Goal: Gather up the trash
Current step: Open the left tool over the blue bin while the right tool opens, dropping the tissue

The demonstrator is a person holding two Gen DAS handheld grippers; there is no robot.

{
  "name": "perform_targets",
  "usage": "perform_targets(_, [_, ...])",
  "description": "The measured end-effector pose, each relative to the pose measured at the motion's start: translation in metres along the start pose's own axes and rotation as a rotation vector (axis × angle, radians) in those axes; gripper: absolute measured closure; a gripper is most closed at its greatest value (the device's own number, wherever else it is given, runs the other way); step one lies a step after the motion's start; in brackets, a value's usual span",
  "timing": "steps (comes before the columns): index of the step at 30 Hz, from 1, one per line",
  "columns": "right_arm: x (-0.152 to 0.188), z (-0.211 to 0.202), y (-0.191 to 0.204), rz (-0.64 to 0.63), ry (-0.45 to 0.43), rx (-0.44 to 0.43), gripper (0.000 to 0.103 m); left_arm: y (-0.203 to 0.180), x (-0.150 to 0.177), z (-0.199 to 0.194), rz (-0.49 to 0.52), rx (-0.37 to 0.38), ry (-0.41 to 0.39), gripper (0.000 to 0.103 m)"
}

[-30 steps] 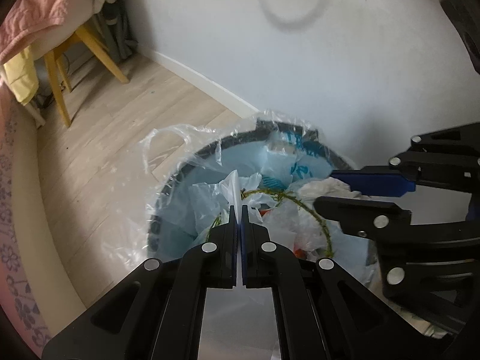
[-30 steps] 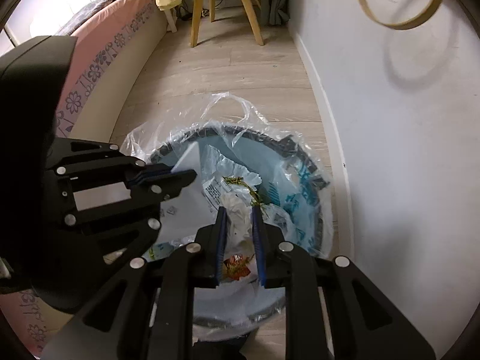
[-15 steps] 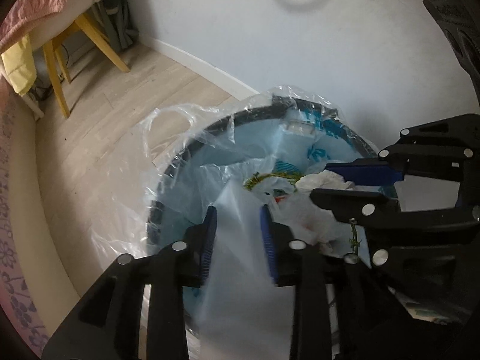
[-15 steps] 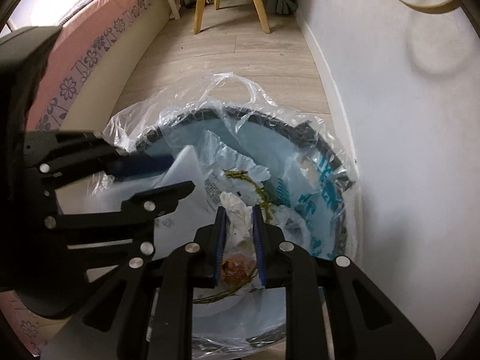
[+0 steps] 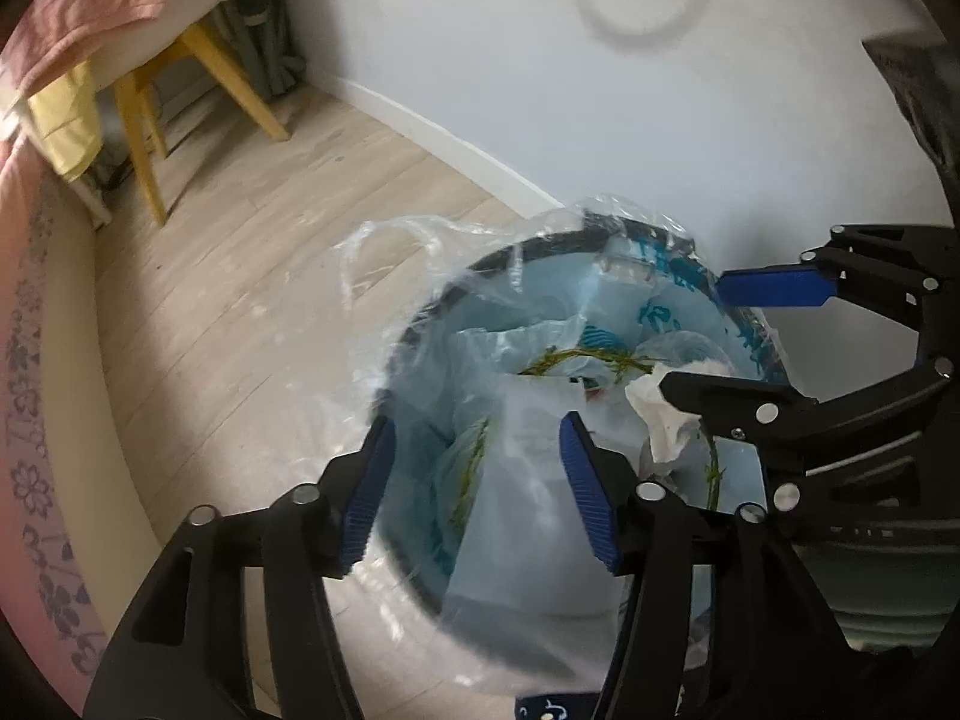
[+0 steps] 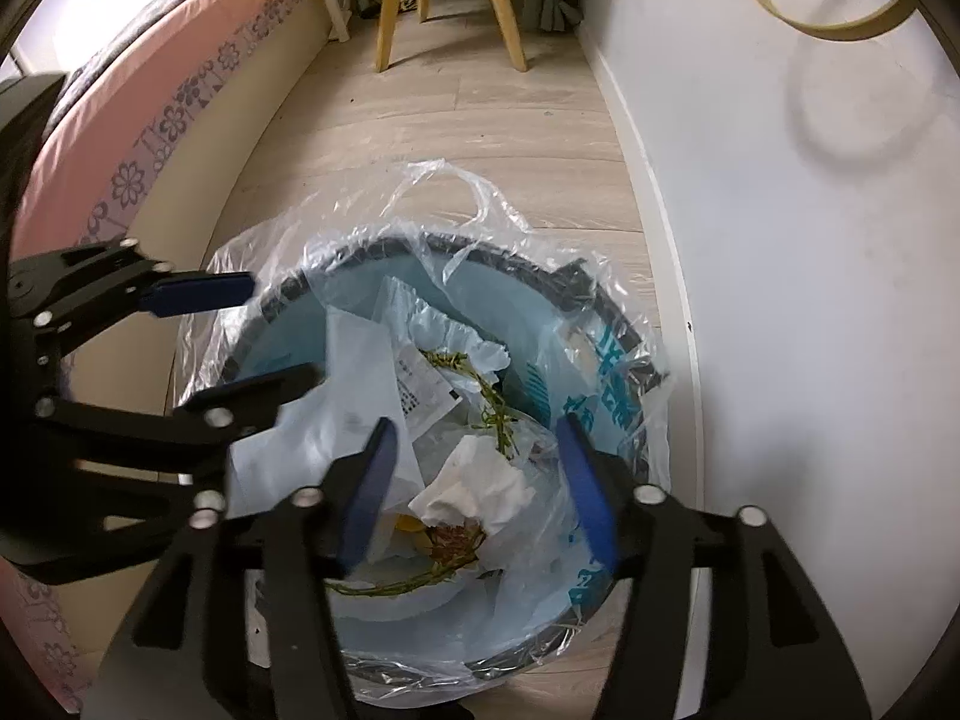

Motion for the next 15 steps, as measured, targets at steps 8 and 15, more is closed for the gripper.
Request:
perform_targets(8, [-0.01,-0.022,0.0,-0.003,-0.076,0.083,0.007,0.014,0.014,-0.023,-0.055,-0.013,0.02,0.033])
perform_targets(15, [-0.009,-0.047,0.001,0.003,-0.084,0.087,0.007,0.029,0.011,-0.043,-0.095,-0.075,0.012,0.006])
Point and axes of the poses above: each gripper's, at about its wrist camera, not at the fingertips, and z roughly the way its jaws point, y to its left, x to its underside, the point moved 9 cm from there along z, roughly the way its jaws point, and after that the axes turned 6 degrees about z, right-handed, at the moved point
